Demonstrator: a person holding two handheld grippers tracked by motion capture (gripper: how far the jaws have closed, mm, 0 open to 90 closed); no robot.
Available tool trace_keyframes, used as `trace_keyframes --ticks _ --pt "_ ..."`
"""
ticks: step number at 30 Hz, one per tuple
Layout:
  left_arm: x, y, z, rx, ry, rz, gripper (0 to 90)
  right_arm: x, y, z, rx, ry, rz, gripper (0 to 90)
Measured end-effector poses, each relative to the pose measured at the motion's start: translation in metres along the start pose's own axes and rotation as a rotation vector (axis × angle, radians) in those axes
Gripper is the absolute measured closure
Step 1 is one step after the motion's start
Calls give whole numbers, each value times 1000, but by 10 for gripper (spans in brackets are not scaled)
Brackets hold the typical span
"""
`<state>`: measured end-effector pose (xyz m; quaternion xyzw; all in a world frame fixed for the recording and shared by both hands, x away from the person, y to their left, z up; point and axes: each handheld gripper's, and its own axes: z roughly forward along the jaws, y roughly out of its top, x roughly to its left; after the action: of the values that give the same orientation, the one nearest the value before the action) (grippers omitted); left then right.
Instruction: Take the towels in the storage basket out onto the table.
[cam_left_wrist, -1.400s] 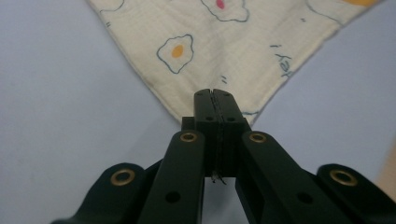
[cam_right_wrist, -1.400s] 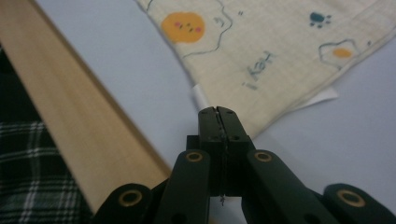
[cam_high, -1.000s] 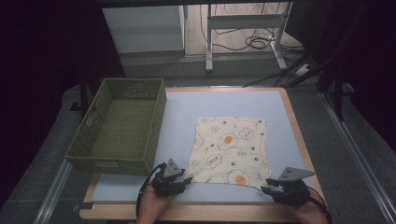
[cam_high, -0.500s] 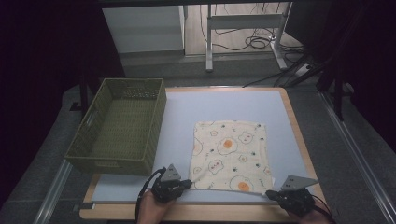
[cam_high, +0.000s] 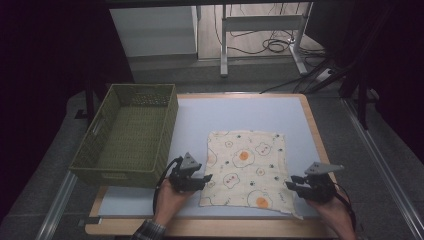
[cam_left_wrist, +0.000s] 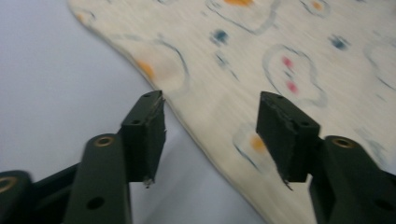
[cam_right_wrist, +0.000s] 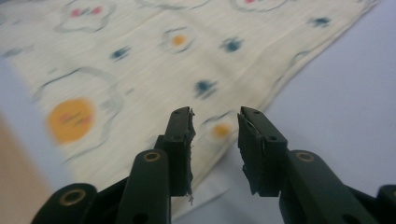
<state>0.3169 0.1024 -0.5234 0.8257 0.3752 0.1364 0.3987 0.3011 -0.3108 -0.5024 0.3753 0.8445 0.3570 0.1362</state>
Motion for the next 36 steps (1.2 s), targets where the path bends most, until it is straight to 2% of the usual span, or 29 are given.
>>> trace_keyframes --ticks 3,4,7,12,13,14,17,18,19,20,22,23,25,29,32,33,34,36 --pt "18 17 19 3 25 -24 411 -17 12 14 11 -37 11 622" --pt "22 20 23 -1 34 -30 418 -27 17 21 14 -41 28 613" --pt "36 33 37 2 69 -42 436 -43 26 31 14 -46 65 594" --pt "57 50 58 1 90 -57 474 -62 43 46 3 -75 101 581" --pt "57 50 58 1 90 -57 479 -62 43 46 3 -75 101 581" --pt "64 56 67 -2 92 -58 479 -69 52 53 -6 -83 113 583" --pt "69 63 75 -7 97 -56 481 -75 62 60 -4 -98 113 594" --pt "71 64 77 -9 99 -54 509 -77 67 64 -1 -122 105 617" --pt "71 64 77 -9 99 -54 519 -77 67 64 -1 -122 105 617" --pt "73 68 80 -11 114 -52 519 -78 69 66 6 -133 100 630" --pt "76 71 83 -6 120 -52 568 -85 77 73 8 -166 97 667" --pt "78 72 84 -9 128 -53 613 -91 80 77 4 -171 104 674" --pt "83 73 86 -1 129 -66 622 -93 82 79 -4 -172 112 675" --pt "89 73 90 12 149 -74 609 -102 86 89 -16 -162 127 669" --pt "93 71 93 24 166 -76 572 -106 87 96 -10 -174 127 659" --pt "94 69 96 21 146 -77 559 -107 87 99 -7 -174 129 657" --pt "94 69 97 22 142 -70 541 -106 87 102 -9 -172 127 655" --pt "94 69 99 14 124 -79 557 -105 88 103 -6 -177 114 670"
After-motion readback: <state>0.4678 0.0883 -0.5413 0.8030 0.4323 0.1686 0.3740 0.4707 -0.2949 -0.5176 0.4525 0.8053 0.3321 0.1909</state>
